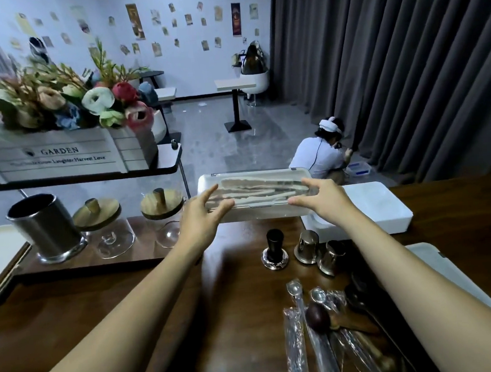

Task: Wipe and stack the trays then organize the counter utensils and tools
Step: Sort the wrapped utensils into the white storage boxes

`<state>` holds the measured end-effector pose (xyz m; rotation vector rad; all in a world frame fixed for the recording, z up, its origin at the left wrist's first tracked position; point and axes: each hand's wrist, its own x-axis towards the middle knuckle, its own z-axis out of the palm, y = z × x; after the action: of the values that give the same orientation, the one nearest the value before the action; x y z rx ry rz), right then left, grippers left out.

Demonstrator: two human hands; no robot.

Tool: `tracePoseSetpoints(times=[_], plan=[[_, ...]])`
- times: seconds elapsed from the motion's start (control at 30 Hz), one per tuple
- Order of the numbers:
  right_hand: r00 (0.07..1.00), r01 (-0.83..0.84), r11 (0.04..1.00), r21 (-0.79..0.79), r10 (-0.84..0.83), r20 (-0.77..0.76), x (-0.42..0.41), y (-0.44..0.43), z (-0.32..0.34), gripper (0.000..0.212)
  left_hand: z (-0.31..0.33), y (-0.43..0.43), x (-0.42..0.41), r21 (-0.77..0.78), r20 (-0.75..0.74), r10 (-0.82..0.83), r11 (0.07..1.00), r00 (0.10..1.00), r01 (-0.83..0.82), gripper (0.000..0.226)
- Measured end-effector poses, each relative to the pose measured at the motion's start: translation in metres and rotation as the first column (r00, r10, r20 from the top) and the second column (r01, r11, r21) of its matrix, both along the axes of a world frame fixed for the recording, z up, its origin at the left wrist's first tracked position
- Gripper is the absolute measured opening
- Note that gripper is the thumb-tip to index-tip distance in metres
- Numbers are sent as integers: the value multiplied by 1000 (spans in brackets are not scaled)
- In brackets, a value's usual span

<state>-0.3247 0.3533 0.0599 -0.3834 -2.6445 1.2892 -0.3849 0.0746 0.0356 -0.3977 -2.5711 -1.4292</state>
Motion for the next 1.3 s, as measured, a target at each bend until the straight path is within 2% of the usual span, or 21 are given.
tracePoseSetpoints(times=[0.13, 0.23, 0.37, 0.53, 0.77, 0.93, 1.3], plan=[[998, -31, 998, 47, 28, 63, -14, -4, -9, 84, -19, -5, -10, 2, 56, -9, 1000, 998, 9, 68], [983, -97, 992, 81, 83, 165, -25, -6, -13, 87, -31, -11, -15, -27, 87, -14, 1000, 996, 17, 72], [959, -160, 972, 174, 112, 259, -36, -8, -15, 91, -43, -20, -20, -126, 153, -14, 991, 988, 34, 70], [926, -224, 940, 259, 122, 358, -39, -11, -23, 93, -50, -20, -19, -217, 145, 1, 976, 989, 31, 71], [921, -230, 903, 362, 82, 381, -41, -9, -28, 96, -54, -14, -7, -331, 72, 13, 943, 997, 11, 61], [919, -231, 884, 406, 60, 391, -40, -9, -32, 96, -57, -10, -7, -411, -72, -53, 911, 996, 19, 46], [963, -170, 958, 233, 112, 244, -26, -19, -31, 72, -52, -9, -2, -504, -193, -213, 859, 958, 90, 49]])
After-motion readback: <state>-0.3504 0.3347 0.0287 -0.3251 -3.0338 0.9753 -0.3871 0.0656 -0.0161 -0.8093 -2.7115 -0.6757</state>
